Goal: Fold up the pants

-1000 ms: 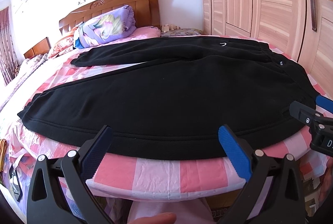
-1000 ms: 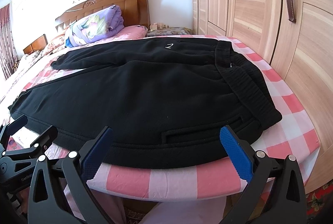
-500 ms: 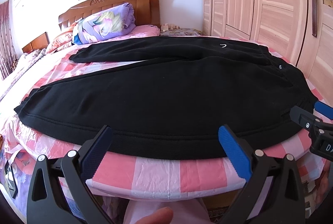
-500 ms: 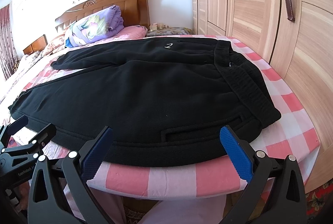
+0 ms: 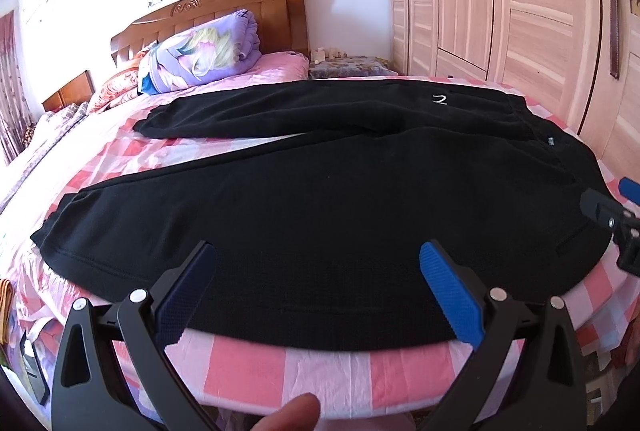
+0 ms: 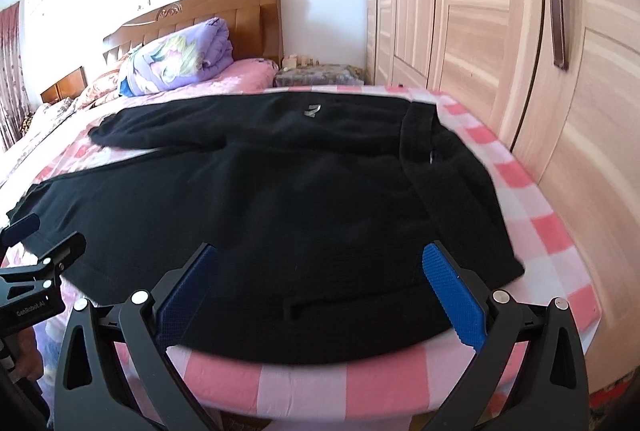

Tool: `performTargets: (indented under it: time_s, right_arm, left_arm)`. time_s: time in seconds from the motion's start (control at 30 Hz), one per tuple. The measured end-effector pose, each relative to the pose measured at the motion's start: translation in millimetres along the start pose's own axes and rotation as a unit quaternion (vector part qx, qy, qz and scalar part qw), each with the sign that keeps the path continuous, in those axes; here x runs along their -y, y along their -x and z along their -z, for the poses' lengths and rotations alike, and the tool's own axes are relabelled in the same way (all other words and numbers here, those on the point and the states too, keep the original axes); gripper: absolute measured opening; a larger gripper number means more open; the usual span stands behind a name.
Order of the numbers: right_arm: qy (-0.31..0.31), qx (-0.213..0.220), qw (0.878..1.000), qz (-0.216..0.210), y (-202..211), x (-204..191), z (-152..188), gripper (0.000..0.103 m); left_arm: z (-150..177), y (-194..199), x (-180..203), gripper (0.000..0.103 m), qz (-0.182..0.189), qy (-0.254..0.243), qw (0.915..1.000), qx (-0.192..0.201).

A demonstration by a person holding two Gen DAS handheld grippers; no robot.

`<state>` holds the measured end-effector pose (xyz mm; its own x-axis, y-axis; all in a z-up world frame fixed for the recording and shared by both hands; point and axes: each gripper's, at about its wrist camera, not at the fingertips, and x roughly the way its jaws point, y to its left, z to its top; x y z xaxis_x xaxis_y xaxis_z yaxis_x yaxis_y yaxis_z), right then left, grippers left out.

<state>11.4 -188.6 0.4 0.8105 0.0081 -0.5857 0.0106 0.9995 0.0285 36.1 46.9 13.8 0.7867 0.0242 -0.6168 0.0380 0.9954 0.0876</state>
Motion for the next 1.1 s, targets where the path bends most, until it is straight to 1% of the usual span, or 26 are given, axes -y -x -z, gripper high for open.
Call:
performTargets:
  time_s: [0.07, 0.1, 0.13, 0.2, 0.27, 0.3, 0.37, 0.4, 0.43, 0.5, 0.53, 0.57, 0.6, 0.63, 0.67, 0.7, 0.73, 0.77, 0.8, 0.83, 0.9, 0.97, 1.0, 1.03, 1.07, 1.1]
  right_arm:
    - [0.007, 0.003, 1.000, -0.004, -2, -1, -7, 0.099]
    - [0.013, 0.004, 1.000, -0.014, -5, -1, -12, 0.099]
    - [0.016, 0.004, 1.000, -0.025, -8, 0, -19, 0.099]
    - [0.027, -0.002, 0.998, -0.064, -22, 5, -38, 0.099]
    - [0.027, -0.009, 0.996, -0.085, -39, 15, -57, 0.099]
    - [0.023, -0.016, 0.995, -0.092, -54, 24, -73, 0.099]
    - [0.017, -0.022, 0.994, -0.101, -78, 37, -96, 0.099]
    - [0.016, -0.030, 0.994, -0.105, -100, 45, -113, 0.099]
    - [0.022, -0.039, 0.993, -0.107, -116, 47, -123, 0.099]
    - [0.049, -0.073, 0.989, -0.115, -166, 47, -152, 0.099]
    - [0.061, -0.086, 0.986, -0.127, -185, 42, -163, 0.099]
    - [0.074, -0.099, 0.982, -0.146, -205, 37, -172, 0.099]
    - [0.090, -0.116, 0.975, -0.164, -235, 29, -185, 0.099]
    - [0.102, -0.128, 0.972, -0.169, -259, 24, -194, 0.099]
    - [0.113, -0.140, 0.969, -0.171, -279, 18, -201, 0.099]
    - [0.124, -0.157, 0.964, -0.174, -302, 11, -208, 0.099]
    - [0.132, -0.165, 0.962, -0.174, -317, 7, -213, 0.099]
    - [0.138, -0.171, 0.960, -0.175, -333, 2, -219, 0.099]
    - [0.140, -0.175, 0.958, -0.178, -344, 0, -223, 0.099]
    - [0.140, -0.185, 0.954, -0.188, -359, -4, -228, 0.099]
    - [0.145, -0.204, 0.948, -0.197, -380, -10, -232, 0.099]
    - [0.162, -0.228, 0.938, -0.204, -398, -16, -232, 0.097]
    - [0.171, -0.232, 0.934, -0.210, -400, -18, -229, 0.095]
    - [0.179, -0.226, 0.934, -0.211, -399, -16, -229, 0.094]
    - [0.191, -0.218, 0.932, -0.216, -395, -17, -226, 0.090]
    - [0.198, -0.211, 0.932, -0.218, -391, -18, -224, 0.084]
  left_arm:
    - [-6, -3, 2, 0.102, 0.000, -0.009, 1.0000, 0.000]
    - [-10, -5, 4, 0.102, 0.000, -0.018, 0.9998, -0.001]
    - [-15, -7, 6, 0.102, 0.009, -0.027, 0.9996, -0.006]
    - [-27, -11, 10, 0.102, 0.030, -0.042, 0.9986, -0.011]
    - [-41, -17, 10, 0.102, 0.020, -0.047, 0.9987, -0.007]
    - [-55, -26, 7, 0.102, 0.021, -0.048, 0.9985, -0.014]
    - [-77, -45, -2, 0.102, 0.042, -0.048, 0.9972, -0.040]
    - [-86, -58, -5, 0.102, 0.057, -0.052, 0.9953, -0.059]
    - [-94, -70, -8, 0.102, 0.065, -0.056, 0.9935, -0.074]
    - [-107, -86, -14, 0.102, 0.052, -0.058, 0.9943, -0.073]
    - [-110, -91, -16, 0.102, 0.049, -0.058, 0.9946, -0.070]
    - [-118, -102, -19, 0.102, 0.054, -0.061, 0.9942, -0.070]
    - [-122, -107, -21, 0.102, 0.061, -0.064, 0.9933, -0.074]
    - [-127, -114, -22, 0.102, 0.060, -0.062, 0.9932, -0.078]
    - [-132, -121, -24, 0.102, 0.050, -0.054, 0.9943, -0.077]
    - [-139, -127, -28, 0.101, 0.048, -0.040, 0.9962, -0.061]
    - [-143, -127, -29, 0.101, 0.056, -0.036, 0.9968, -0.045]
    - [-148, -129, -32, 0.102, 0.066, -0.035, 0.9970, -0.018]
    - [-151, -132, -32, 0.102, 0.067, -0.042, 0.9968, -0.011]
    - [-158, -140, -31, 0.102, 0.065, -0.050, 0.9964, -0.021]
    - [-170, -164, -31, 0.102, 0.090, -0.069, 0.9917, -0.061]
    - [-182, -185, -36, 0.102, 0.124, -0.057, 0.9867, -0.088]
    - [-191, -202, -42, 0.102, 0.147, -0.035, 0.9822, -0.112]
    - [-197, -216, -47, 0.102, 0.162, -0.012, 0.9779, -0.131]
    - [-208, -238, -54, 0.102, 0.187, 0.030, 0.9686, -0.161]
    - [-215, -252, -59, 0.102, 0.204, 0.061, 0.9601, -0.181]
